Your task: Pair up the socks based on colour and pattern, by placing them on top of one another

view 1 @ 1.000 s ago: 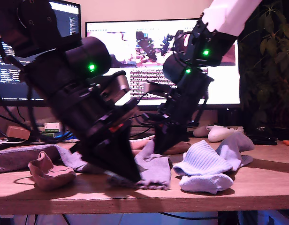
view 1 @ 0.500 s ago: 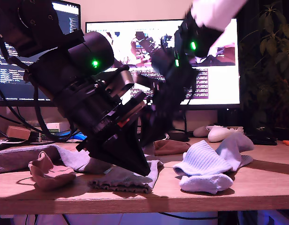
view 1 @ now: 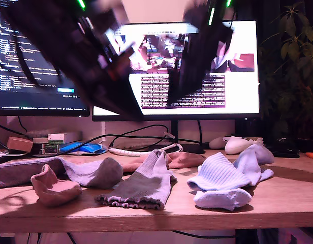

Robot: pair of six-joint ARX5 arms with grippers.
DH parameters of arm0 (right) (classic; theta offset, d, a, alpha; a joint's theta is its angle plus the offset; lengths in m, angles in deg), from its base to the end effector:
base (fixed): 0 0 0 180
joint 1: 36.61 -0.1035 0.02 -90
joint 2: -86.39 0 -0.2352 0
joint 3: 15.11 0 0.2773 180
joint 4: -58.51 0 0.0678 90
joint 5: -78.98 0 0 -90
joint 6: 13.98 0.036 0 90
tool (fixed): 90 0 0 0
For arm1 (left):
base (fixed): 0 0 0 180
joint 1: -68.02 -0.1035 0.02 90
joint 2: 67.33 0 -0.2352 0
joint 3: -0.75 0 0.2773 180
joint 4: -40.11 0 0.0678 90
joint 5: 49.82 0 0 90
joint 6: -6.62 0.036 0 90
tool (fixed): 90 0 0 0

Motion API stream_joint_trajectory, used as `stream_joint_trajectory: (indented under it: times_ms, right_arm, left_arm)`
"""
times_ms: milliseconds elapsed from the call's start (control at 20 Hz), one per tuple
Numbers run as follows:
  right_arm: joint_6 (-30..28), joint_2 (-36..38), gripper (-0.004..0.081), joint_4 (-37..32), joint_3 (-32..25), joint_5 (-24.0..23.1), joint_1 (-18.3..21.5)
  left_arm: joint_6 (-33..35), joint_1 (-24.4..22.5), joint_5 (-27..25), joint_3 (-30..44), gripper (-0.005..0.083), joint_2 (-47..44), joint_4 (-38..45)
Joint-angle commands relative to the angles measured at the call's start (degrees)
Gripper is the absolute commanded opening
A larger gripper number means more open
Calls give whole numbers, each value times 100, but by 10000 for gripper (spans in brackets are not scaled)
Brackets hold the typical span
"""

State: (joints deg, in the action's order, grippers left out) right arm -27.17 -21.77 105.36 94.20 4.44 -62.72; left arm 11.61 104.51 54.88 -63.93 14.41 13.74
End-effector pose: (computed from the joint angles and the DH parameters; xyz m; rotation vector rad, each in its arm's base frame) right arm 0.3928 0.2032 0.2592 -0.2837 0.7295 0.7773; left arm 0.2565 -0.2011 0.1844 0.2253 0.7320 -0.8830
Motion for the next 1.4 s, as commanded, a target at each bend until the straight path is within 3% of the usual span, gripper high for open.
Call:
stream_joint_trajectory:
  times_ms: [0, 150, 300, 500, 550, 650, 750, 1000, 1200, 1350]
  right_arm:
    - [197, 249, -11, -229, -321, -166, -90]
    - [319, 850, -11, -721, -1069, -424, -184]
    - [461, 1613, -11, -1488, -2249, -752, -332]
    - [595, 2623, -11, -2124, -3792, -859, -603]
    - [595, 2813, -11, -2124, -4057, -861, -702]
    - [793, 3158, -11, -2048, -4496, -907, -857]
    - [879, 3403, -11, -1812, -4669, -1010, -1001]
    - [868, 3602, -11, -1729, -4684, -1102, -1060]
    - [800, 3602, -11, -1683, -4684, -1099, -1060]
    - [713, 3602, -11, -1687, -4684, -1097, -1060]
  left_arm:
    - [271, -229, -37, 74, -19, -76, -149]
    - [721, -730, -7, 74, -19, -238, -308]
    - [944, -1121, 256, 74, -19, -227, -402]
    - [1311, -1174, 275, 74, 5, -184, -407]
    - [1298, -1174, 278, 74, 49, -136, -422]
    - [739, -1172, 278, 74, 273, 44, -400]
    - [352, -1156, 273, 72, 496, 313, -267]
    - [-356, -1029, 210, -57, 649, 1141, -72]
    - [-511, -809, 127, -330, 649, 1541, 74]
    - [-634, -691, -256, -409, 637, 1755, 170]
